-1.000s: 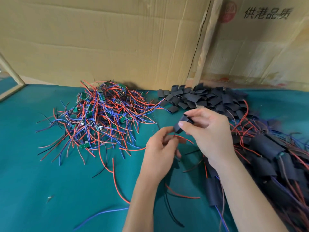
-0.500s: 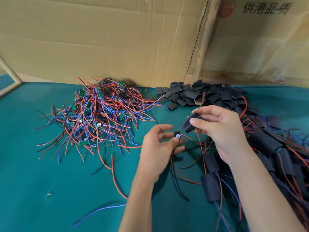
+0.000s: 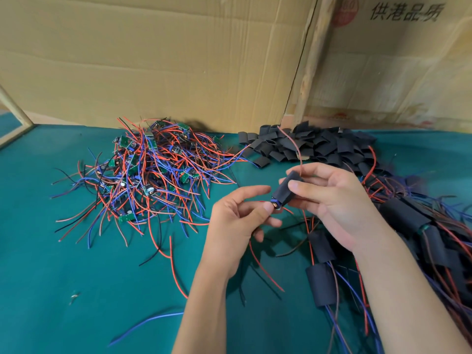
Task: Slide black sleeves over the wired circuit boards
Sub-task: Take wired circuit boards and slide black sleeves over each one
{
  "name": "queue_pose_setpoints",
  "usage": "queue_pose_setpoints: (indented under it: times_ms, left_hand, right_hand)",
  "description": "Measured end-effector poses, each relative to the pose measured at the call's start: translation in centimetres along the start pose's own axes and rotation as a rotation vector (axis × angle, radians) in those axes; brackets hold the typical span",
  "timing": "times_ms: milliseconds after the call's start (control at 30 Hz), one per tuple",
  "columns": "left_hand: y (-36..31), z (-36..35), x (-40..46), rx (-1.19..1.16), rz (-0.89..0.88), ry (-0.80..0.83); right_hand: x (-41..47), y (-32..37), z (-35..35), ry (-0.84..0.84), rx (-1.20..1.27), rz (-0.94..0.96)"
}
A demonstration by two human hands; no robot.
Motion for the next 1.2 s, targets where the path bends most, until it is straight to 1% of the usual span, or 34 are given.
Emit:
queue_pose_setpoints:
  times_ms: [133, 233, 300, 433, 633, 733, 833, 1100, 1200]
  left_hand:
    - [-0.1, 0.0, 0.0, -0.033, 0.031, 0.049]
    - [-0.1, 0.0, 0.0, -0.056, 0.063, 0.079]
    - [0.0, -0.1, 0.1, -0.073, 0.058, 0.069]
    - [0.2, -0.3, 0.2, -0.079, 0.028, -0.002]
    - [0.0, -0.6, 0.0, 0.006, -0.010, -0.033]
    - [-0.1, -0.7, -0.1, 0.017, 0.016, -0.003]
    - [0.0, -0.8, -0.1, 0.058, 0.040, -0.016]
    - [0.2, -1.0, 0.0, 0.081, 0.112, -0.066]
    - [0.1, -1.4, -0.2, 0.063, 0.110, -0.032]
  right_hand:
    - [-0.1, 0.1, 0.1, 0.057, 0.114, -0.051]
    - [-0.1, -0.1, 0.1, 0.085, 0.137, -0.078]
    - [-0.1, -0.1, 0.2, 0.098, 0.153, -0.085]
    - [-0.2, -0.1, 0.4, 0.116, 0.117, -0.079]
    - [-0.3, -0.4, -0.7, 0.107, 0.094, -0.050]
    - [-0.3, -0.6, -1.1, 0.072, 0.074, -0.065]
    - [-0.3, -0.3, -1.1, 0.027, 0.066, -0.073]
    - [-0.6, -0.2, -2.4, 0.089, 0.009, -0.099]
    - [-0.5, 0.6, -2.0, 0.094, -0.020, -0.087]
Point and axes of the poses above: each hand's wrist, its own x-axis towards the middle knuckle, its own z-axis out of the back of the hand, y = z × x, the point moved 1 cm from there along x, towards the middle knuckle, and after that the axes turned 14 degrees about z, right-handed, at the moved point
